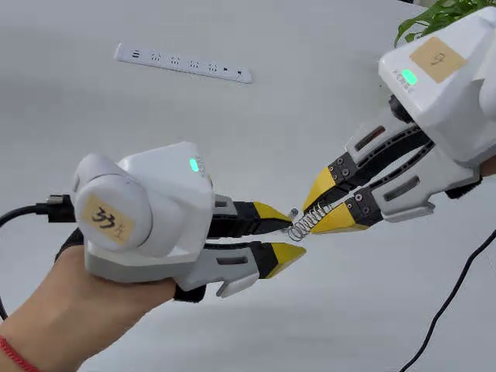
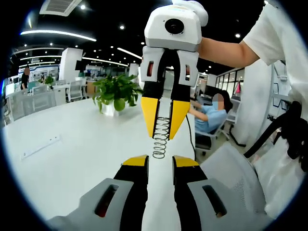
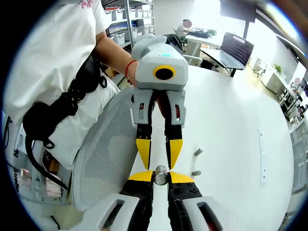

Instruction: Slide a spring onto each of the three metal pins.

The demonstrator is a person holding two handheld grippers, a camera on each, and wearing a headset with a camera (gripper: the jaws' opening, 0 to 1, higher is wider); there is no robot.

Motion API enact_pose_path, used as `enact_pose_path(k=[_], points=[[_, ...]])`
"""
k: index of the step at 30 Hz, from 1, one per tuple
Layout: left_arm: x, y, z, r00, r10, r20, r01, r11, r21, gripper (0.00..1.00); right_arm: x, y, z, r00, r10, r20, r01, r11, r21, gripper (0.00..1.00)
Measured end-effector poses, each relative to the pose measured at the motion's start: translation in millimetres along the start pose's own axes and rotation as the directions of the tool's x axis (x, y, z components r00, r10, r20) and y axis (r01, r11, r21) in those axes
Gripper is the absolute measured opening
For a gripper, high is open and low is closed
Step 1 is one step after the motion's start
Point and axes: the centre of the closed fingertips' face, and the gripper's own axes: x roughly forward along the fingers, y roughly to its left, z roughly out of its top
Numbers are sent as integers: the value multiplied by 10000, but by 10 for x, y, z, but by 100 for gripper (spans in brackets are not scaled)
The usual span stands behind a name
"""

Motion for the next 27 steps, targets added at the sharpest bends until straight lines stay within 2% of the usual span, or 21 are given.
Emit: enact_pose_path(k=[3,7,9,12,16,18,21,23,24,26,27], points=[[-72,61,-86,9995,266,-178,-264,9995,145,27,-29,-63,-76,9995,-250,-210,253,9996,160,7],[-222,158,-246,9979,539,-346,-534,9984,157,40,-66,-218,-265,9945,-759,-727,806,9946,648,7],[-309,229,-297,9970,747,-214,-740,9968,311,48,-62,-284,-349,9911,-947,-931,1031,9906,897,7],[-420,332,-386,9958,896,-190,-894,9959,115,58,-42,-389,-480,9839,-1232,-1292,1389,9830,1204,7],[-539,456,-487,9934,1113,-271,-1107,9936,247,71,6,-513,-621,9770,-1406,-1601,1640,9759,1440,7],[-602,518,-550,9916,1251,-316,-1240,9917,335,77,37,-586,-716,9696,-1549,-1897,1842,9716,1482,7],[-676,596,-622,9897,1390,-340,-1390,9903,17,88,94,-662,-798,9658,-1598,-2041,1951,9666,1664,7],[-721,632,-638,9891,1467,-149,-1466,9891,122,95,143,-718,-855,9621,-1660,-2162,2059,9623,1775,7],[-741,658,-657,9880,1536,-146,-1536,9881,-26,99,178,-743,-894,9591,-1672,-2282,2101,9612,1789,7],[-772,684,-694,9872,1583,-206,-1588,9870,-238,99,234,-764,-956,9540,-1642,-2509,2120,9611,1770,7],[-790,702,-669,9862,1652,51,-1651,9860,-219,99,293,-814,-1007,9518,-1619,-2603,2108,9622,1723,7]])
